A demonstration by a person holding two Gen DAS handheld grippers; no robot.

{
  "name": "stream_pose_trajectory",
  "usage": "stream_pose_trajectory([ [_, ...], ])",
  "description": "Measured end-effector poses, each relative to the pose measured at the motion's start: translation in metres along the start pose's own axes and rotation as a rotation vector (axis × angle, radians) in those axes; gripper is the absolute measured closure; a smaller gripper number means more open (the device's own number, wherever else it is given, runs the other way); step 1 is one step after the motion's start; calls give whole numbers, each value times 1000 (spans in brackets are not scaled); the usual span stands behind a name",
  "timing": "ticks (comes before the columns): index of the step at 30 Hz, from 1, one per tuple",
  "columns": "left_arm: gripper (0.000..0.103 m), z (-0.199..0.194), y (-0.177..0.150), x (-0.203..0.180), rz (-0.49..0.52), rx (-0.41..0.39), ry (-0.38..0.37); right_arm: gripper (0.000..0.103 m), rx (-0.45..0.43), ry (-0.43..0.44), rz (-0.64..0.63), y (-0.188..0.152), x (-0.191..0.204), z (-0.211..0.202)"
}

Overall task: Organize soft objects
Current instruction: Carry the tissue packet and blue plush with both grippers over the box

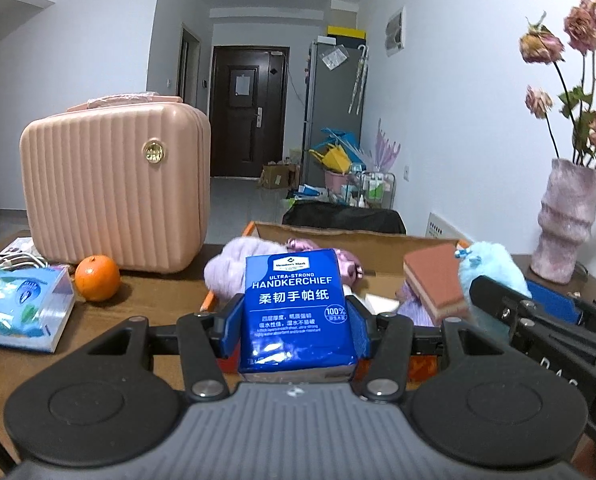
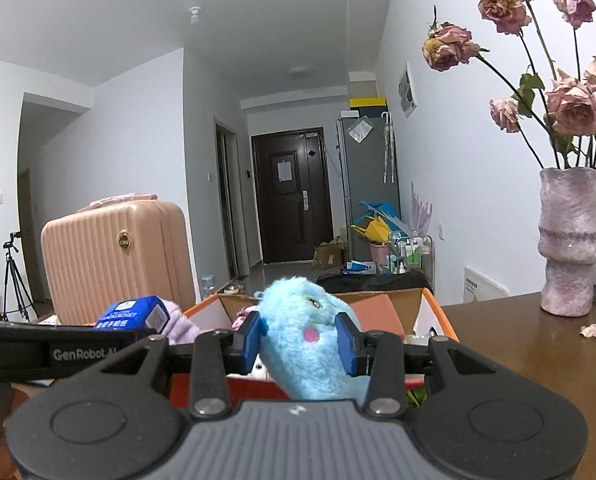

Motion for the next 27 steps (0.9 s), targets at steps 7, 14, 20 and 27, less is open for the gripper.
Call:
stream_pose_trajectory([
  [7,50,30,17,-2,-13,-17,2,65,-2,4,-2,6,-1,32],
  [14,50,68,27,-3,-22,-6,2,65,5,-2,-6,9,-4,66],
  [20,50,94,35,-4,-29,-18,-4,65,3,-15,-18,12,-9,93],
  [27,50,127,40,-7,-29,-10,-20,64,19,-28,-35,10,-11,123],
])
Point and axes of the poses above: each gripper's, at about its wrist camera, not at the fingertips, and z roughly the way its jaws point, x to its left, y to its top, the point moved 7 cm from there along z, roughly the way its jaws point
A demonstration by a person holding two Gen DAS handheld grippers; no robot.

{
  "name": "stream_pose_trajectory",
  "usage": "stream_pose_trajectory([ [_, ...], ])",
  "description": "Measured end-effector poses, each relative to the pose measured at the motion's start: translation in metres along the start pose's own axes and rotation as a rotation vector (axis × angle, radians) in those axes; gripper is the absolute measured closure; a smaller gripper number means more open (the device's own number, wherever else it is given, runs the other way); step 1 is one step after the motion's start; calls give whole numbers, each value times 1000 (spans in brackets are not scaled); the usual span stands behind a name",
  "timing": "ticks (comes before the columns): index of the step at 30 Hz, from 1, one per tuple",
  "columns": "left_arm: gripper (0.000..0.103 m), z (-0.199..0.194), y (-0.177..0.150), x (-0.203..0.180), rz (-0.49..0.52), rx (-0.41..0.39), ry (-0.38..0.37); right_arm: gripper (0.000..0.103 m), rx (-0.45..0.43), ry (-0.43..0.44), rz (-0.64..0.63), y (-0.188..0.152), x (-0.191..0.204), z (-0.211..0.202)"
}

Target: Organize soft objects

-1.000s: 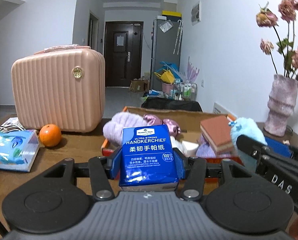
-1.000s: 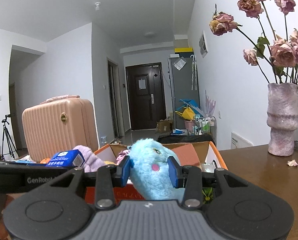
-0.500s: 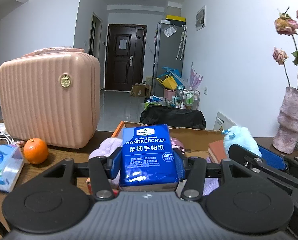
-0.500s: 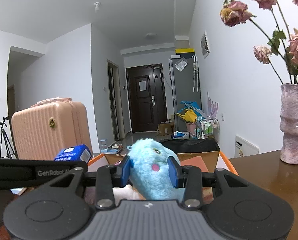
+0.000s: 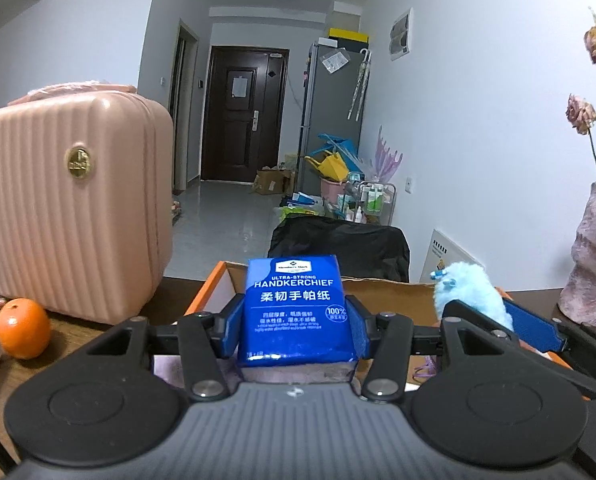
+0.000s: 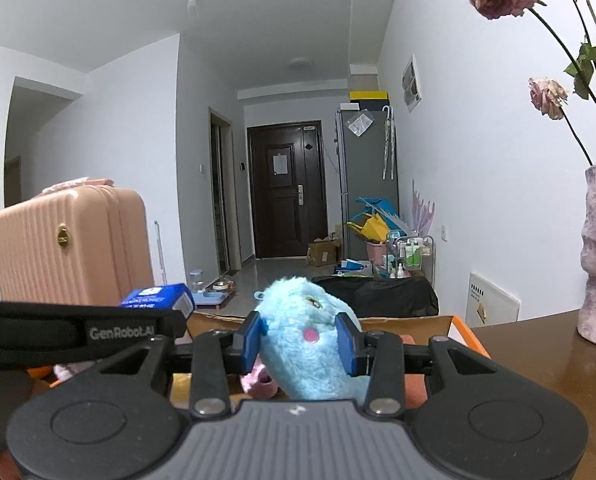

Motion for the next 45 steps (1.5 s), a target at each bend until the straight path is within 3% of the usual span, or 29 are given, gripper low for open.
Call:
stream_pose_trajectory([
  [6,50,17,-1,2,-4,23,-6,64,9,0,-15,-2,0,11],
  [9,50,16,-2,3,-11,27,-8,57,10,-3,-6,-5,0,8],
  [11,44,15,-2,5,-25,28,-14,55,18,-3,12,-4,-3,10],
  [18,24,9,7,16,-72,4,-5,26,12,-25,81,-2,-18,7],
  [23,5,0,12,23,-87,-25,52,14,-6,-24,104,2,-22,3],
  [31,0,-11,16,32,-77,-46,104,1,-17,-45,121,4,-26,0],
  [45,0,-26,9,39,-45,-59,132,0,-18,-101,71,-1,-31,-19],
])
Point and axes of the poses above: each gripper's, at about its wrist camera, not at the fingertips, and z roughly the way its jaws point, x to its left, y to its top, the point moved 7 cm from there along z, roughly the way its jaws point
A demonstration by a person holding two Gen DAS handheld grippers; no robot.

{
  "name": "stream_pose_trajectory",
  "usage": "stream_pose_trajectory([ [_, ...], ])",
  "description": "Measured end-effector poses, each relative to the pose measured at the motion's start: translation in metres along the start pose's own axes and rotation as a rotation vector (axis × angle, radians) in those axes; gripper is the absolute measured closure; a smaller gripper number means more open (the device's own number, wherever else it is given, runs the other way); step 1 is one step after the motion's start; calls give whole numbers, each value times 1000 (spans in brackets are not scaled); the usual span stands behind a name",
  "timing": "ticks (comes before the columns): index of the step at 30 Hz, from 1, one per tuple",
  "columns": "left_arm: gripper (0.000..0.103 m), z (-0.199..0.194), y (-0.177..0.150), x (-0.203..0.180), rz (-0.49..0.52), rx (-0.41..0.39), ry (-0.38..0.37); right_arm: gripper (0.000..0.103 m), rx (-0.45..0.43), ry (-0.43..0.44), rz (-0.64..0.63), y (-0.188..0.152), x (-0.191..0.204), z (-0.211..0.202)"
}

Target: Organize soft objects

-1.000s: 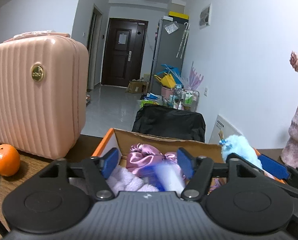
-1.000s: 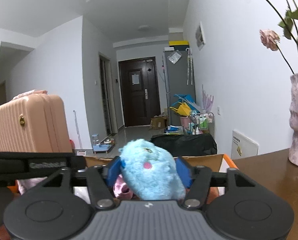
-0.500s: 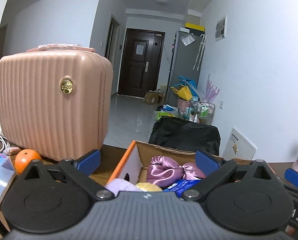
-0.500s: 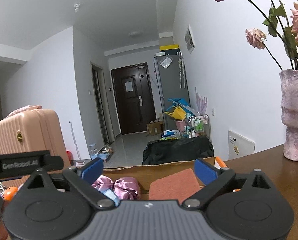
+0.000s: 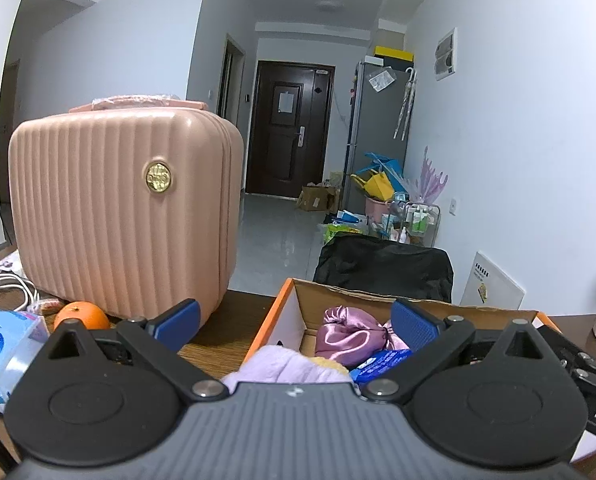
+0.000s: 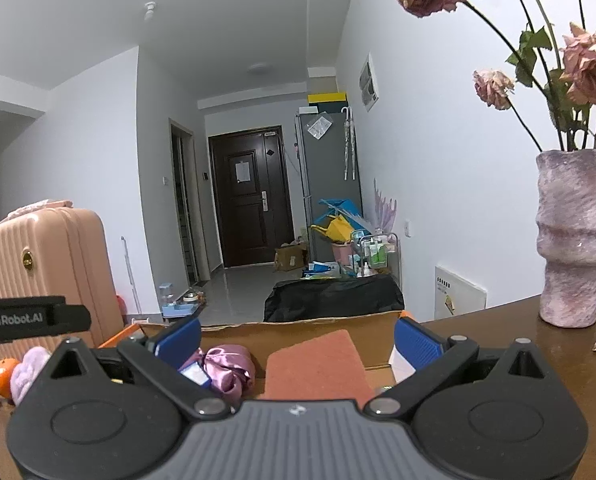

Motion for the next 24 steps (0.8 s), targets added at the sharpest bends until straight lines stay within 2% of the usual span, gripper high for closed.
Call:
stream_pose_trajectory([
  [12,0,-61,-14,0,82,-74,-22,0,-16,-13,-50,-7,-8,-48],
  [24,0,-123,-34,13,91,-60,-30,0,8,-18,-61,-21,-15,-113],
])
Point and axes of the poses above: each gripper's, at about its wrist camera, not at the fingertips, and z roughly the way its jaws point, x to its left, y to its top, the point moved 7 cm from there along z, roughly the way its jaws point
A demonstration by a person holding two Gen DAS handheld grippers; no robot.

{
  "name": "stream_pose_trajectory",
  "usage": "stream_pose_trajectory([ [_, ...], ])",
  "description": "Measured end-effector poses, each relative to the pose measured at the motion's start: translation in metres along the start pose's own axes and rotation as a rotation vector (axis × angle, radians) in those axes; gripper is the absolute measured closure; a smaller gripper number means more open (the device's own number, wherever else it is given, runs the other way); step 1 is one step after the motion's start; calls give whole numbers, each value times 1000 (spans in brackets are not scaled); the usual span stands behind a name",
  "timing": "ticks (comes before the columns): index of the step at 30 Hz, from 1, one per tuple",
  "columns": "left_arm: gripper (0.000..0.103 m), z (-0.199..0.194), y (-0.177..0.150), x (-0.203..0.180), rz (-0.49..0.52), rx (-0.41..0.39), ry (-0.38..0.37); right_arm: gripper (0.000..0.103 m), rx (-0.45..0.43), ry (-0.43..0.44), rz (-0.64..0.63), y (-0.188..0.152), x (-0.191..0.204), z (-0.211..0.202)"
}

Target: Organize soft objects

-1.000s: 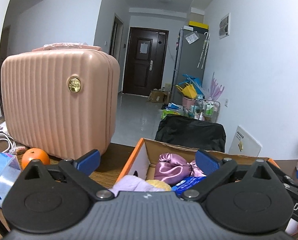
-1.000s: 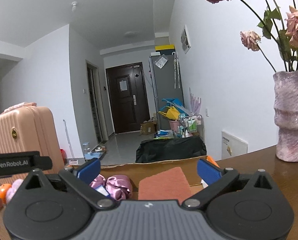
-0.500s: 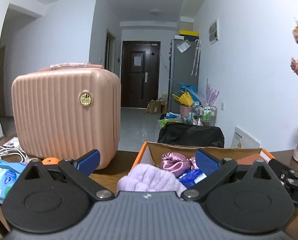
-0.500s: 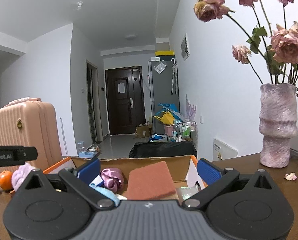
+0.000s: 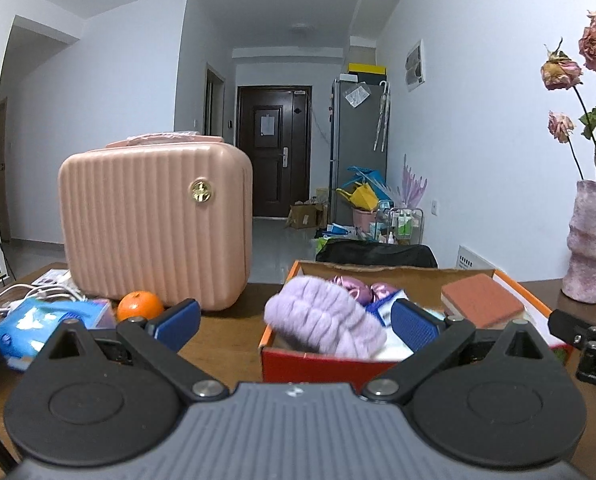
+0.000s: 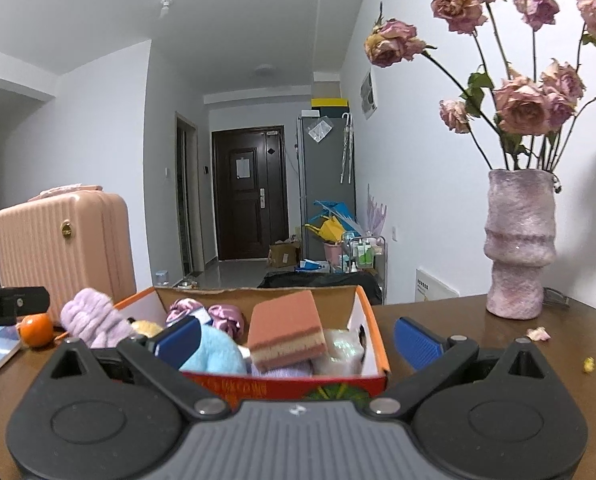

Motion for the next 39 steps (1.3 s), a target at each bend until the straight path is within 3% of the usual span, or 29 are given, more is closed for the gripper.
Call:
stream_pose_trajectory([
  [23,0,-127,-35,8,46,7,-40,0,87,9,-7,-30,-2,-137],
  [39,0,-188,-65,5,94,47,-82,0,101,42,-72,-48,14,-195],
])
Point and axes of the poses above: each gripper's, at about its wrist camera, not at the fingertips, and z roughly the way its jaws point, x to its left, y to its top, the point moved 7 cm from there along z, roughly the way its jaws point
